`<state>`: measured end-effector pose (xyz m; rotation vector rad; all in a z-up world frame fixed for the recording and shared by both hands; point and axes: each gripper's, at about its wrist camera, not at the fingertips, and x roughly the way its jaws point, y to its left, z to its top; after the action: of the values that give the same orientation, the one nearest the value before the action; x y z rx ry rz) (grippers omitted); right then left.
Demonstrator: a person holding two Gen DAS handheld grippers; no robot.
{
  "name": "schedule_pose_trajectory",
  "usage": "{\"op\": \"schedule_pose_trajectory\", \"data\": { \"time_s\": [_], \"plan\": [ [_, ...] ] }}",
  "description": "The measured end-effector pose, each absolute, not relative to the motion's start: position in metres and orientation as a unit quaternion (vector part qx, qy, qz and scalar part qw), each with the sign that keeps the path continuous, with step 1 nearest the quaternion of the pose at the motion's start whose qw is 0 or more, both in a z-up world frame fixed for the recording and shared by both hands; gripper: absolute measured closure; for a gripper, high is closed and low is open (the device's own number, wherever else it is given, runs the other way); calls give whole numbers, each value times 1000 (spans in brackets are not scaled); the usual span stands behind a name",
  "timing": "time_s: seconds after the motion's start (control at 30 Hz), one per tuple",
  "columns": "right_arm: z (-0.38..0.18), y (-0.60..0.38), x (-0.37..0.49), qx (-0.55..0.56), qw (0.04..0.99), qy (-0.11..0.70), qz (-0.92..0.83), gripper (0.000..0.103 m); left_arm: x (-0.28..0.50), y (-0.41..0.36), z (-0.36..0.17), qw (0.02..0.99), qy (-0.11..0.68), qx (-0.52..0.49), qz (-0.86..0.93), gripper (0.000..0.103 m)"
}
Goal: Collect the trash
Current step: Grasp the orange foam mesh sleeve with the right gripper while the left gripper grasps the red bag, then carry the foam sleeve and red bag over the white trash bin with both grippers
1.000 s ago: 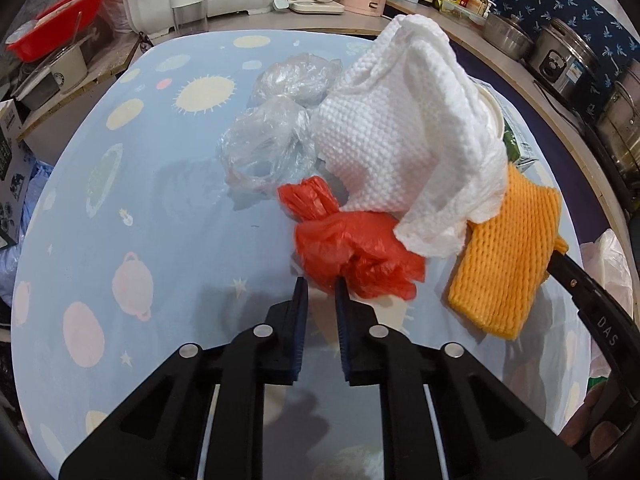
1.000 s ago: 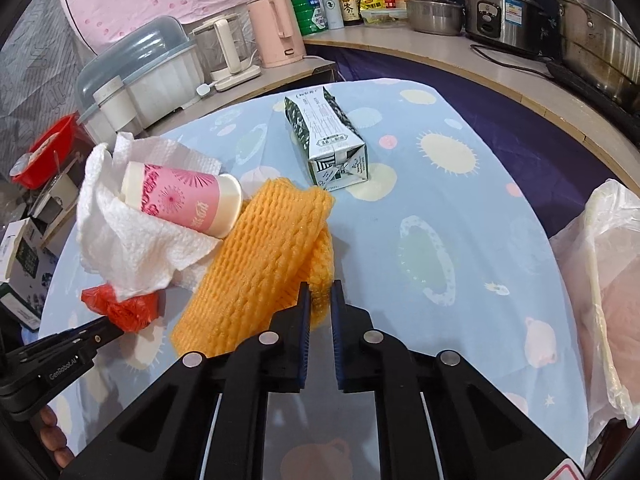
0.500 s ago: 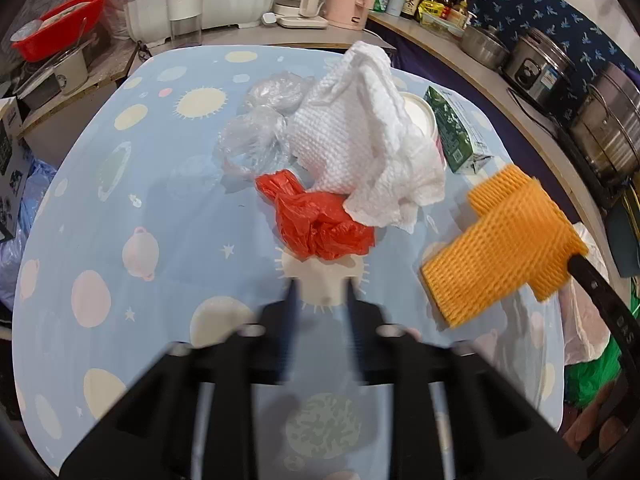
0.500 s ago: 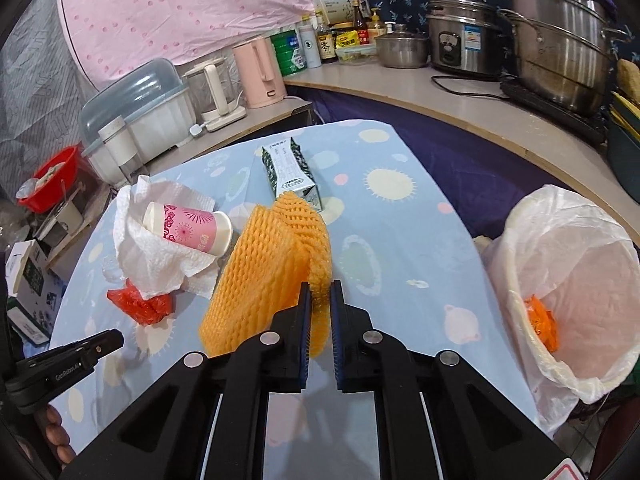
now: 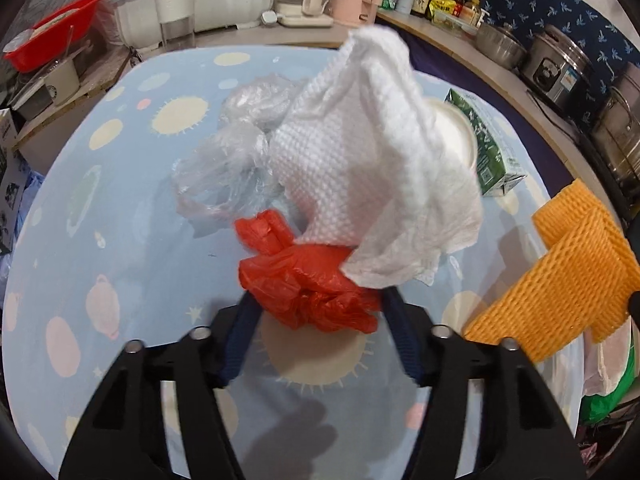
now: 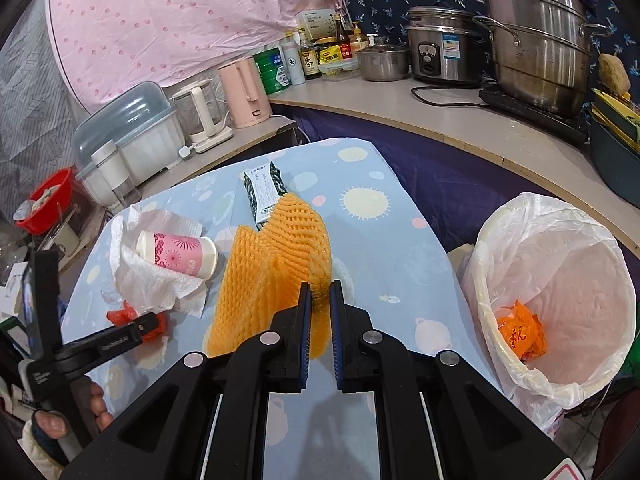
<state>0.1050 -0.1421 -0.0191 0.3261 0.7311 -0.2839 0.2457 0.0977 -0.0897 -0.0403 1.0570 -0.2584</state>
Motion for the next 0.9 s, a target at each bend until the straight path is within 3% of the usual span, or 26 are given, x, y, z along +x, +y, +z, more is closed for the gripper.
{"op": "schedule_pose_trajectory", "data": {
  "time_s": [0.13,0.33,0.9],
  "plan": [
    [-17,-143,104,162,912,352,-136,94,244,100,-90,854,504,-20,-131,63],
    [-2,-142,97,164,918,335,-133,94,229,109,-82,855,501,-24,-135,67],
    [44,-164,38,172,933,273,-158,94,152,94,-21,863,464,-21,-198,68]
  ]
}}
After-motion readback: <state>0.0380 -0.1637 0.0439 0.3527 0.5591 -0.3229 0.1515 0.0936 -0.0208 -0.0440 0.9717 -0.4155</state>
